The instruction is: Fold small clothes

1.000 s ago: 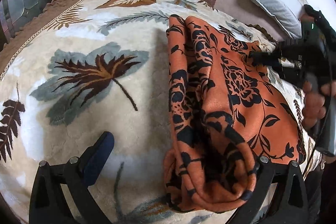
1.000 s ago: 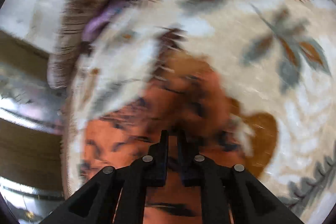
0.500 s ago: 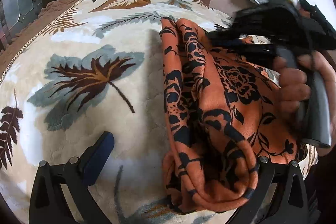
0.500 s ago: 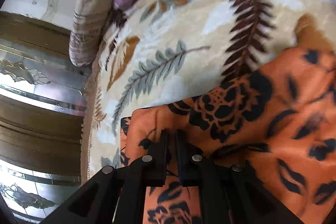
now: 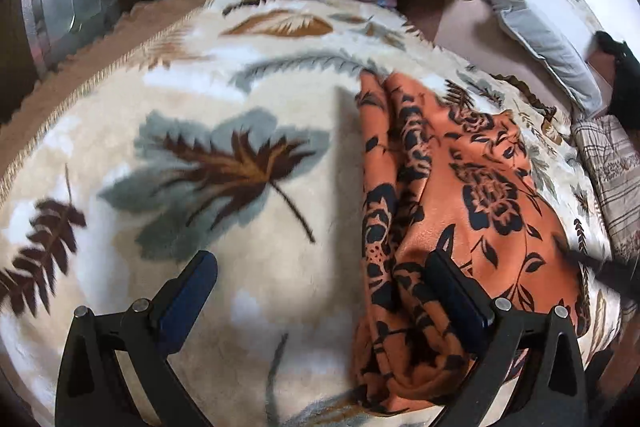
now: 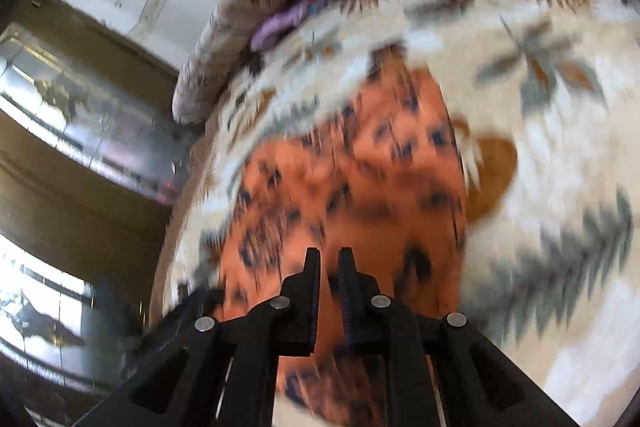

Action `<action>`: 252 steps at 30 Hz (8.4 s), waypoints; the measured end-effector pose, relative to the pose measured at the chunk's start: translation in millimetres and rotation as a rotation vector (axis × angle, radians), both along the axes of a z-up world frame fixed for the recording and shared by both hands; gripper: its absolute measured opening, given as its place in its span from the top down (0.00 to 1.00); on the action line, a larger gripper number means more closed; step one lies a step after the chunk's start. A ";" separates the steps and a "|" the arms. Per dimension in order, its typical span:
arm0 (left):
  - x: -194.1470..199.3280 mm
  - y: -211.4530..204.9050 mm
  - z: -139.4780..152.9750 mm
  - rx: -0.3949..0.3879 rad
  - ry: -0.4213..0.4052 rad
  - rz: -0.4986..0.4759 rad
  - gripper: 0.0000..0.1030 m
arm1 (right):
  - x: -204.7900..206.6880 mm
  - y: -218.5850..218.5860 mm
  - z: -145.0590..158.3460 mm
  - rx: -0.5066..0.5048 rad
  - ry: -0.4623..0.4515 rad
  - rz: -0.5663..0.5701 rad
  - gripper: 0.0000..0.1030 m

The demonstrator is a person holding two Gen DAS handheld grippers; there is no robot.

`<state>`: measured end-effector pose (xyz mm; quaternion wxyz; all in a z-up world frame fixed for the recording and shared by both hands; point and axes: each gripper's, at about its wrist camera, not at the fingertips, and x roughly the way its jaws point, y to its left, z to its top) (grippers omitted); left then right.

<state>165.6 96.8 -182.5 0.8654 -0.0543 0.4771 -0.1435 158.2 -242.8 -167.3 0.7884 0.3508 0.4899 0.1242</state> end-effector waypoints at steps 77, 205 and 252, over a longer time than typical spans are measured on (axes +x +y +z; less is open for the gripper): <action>-109.2 -129.2 143.5 0.411 -0.444 0.098 0.00 | -96.5 -108.8 63.7 0.086 -0.402 -0.063 0.23; -11.3 -128.8 48.0 0.030 0.080 -0.331 0.65 | 12.1 -45.9 2.5 0.094 -0.214 0.009 0.58; -92.1 -221.3 40.9 0.554 -0.202 -0.169 0.34 | -105.8 -132.0 -4.4 -0.080 -0.108 -0.025 0.62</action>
